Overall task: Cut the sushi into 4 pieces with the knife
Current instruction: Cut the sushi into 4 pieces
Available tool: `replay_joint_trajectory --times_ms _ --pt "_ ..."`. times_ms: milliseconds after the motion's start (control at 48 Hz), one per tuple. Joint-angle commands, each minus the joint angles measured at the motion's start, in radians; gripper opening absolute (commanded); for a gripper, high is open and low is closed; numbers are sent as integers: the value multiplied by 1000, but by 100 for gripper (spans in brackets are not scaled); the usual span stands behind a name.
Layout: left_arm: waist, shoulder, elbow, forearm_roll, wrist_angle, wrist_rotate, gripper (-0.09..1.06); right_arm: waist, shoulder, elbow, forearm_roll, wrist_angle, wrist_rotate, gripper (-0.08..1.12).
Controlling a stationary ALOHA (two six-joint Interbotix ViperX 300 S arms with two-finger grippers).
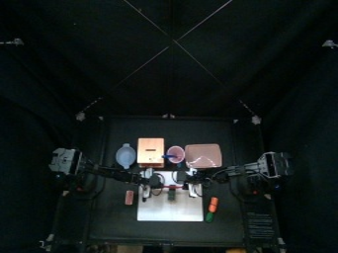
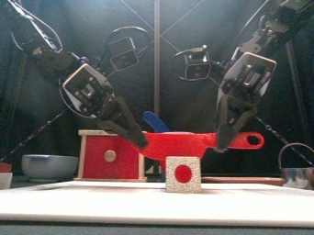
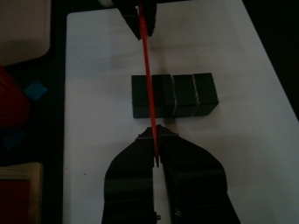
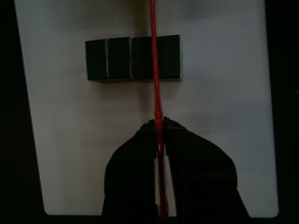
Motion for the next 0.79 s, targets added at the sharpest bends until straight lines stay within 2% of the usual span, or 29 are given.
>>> replay_joint_trajectory --times_ms 21,417,792 --pt "2 -5 -12 3 0 2 35 8 -11 -20 0 2 2 15" --pt "-5 -6 -12 3 6 3 35 20 -8 -26 2 2 3 15" --pt "-5 80 -18 0 8 0 35 32 98 -12 12 -6 3 15"
